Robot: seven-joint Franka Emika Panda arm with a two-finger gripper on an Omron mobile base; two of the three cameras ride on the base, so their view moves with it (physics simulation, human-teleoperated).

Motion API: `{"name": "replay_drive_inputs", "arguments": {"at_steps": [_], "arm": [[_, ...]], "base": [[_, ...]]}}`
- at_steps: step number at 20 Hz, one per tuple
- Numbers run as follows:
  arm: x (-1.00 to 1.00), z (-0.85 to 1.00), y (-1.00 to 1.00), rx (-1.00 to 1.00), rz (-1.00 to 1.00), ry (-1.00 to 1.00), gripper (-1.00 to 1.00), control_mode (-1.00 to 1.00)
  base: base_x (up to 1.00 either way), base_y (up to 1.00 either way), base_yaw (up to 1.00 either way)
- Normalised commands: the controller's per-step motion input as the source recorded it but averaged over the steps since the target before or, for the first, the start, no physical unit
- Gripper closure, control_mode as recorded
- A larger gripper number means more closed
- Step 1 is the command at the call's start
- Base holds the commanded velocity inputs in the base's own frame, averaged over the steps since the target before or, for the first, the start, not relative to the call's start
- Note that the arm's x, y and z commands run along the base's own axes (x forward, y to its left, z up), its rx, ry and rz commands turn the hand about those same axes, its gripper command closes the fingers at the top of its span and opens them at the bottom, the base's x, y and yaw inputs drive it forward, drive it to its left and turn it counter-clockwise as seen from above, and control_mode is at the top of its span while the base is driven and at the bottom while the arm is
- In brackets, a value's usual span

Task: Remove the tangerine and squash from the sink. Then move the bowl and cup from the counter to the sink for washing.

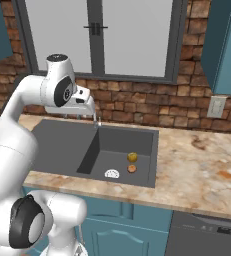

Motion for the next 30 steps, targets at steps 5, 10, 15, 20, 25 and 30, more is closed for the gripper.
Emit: {"name": "replay_drive_inputs", "arguments": {"at_steps": [5, 10, 15, 20, 25, 30], "arm": [[-0.06, 0.0, -0.04, 0.0, 0.0, 0.0, -1.0, -1.0], [-0.16, 0.0, -0.16, 0.05, 0.0, -0.03, -1.0, -1.0], [-0.14, 0.0, -0.25, 0.07, 0.0, -0.02, -1.0, -1.0], [-0.12, 0.0, -0.33, 0.1, 0.0, -0.06, -1.0, -1.0], [-0.08, -0.05, -0.36, 0.03, 0.02, -0.05, -1.0, -1.0], [-0.01, -0.14, -0.31, 0.0, 0.03, -0.01, -1.0, -1.0]], "base": [[0.0, 0.0, 0.0], [0.0, 0.0, 0.0], [0.0, 0.0, 0.0], [0.0, 0.0, 0.0], [0.0, 0.0, 0.0], [0.0, 0.0, 0.0]]}}
